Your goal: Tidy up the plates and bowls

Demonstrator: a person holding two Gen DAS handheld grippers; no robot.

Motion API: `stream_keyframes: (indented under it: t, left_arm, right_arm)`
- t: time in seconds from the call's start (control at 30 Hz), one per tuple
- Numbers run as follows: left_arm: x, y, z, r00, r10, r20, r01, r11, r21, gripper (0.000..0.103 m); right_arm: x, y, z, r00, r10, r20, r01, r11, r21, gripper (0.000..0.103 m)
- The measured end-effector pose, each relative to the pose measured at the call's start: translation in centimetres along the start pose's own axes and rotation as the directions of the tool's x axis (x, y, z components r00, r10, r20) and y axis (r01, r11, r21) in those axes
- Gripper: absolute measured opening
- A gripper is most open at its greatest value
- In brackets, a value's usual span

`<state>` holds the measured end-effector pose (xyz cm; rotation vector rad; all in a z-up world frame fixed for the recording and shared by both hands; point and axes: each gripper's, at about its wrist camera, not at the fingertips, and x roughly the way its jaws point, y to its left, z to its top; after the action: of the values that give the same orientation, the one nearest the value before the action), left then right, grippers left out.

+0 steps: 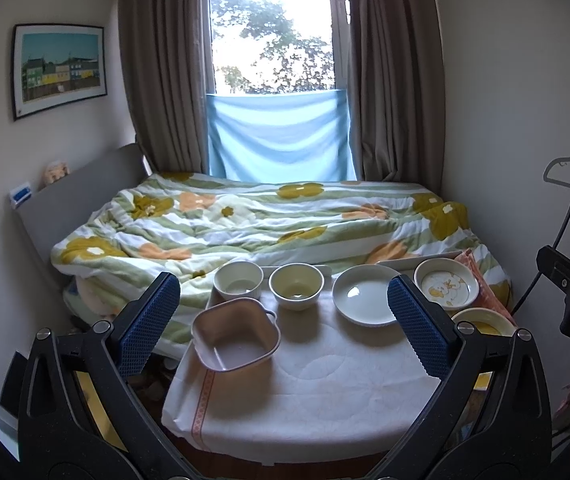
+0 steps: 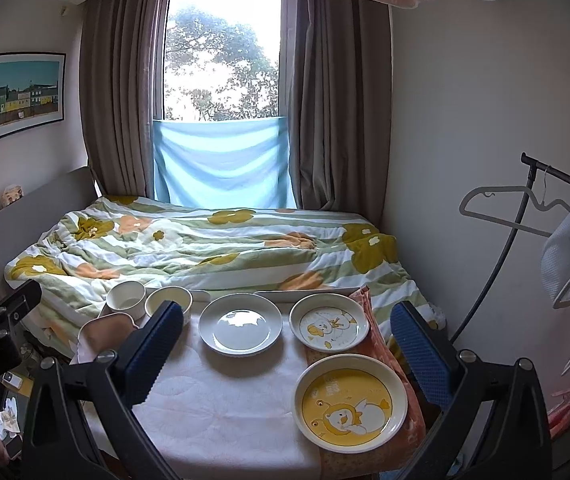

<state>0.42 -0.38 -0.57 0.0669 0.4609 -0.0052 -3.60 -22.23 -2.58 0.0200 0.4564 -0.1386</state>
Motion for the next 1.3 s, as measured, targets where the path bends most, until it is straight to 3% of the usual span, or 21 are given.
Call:
stream_keyframes:
  t: [1.3]
  left_arm:
    - [-0.63, -0.22, -0.06, 1.000, -0.008, -0.006, 0.007, 1.000, -0.011, 0.103]
  right_arm:
    - [-0.35, 0.52, 0.08, 1.000, 0.005, -0.003, -0.005, 1.000, -0.007, 0.103]
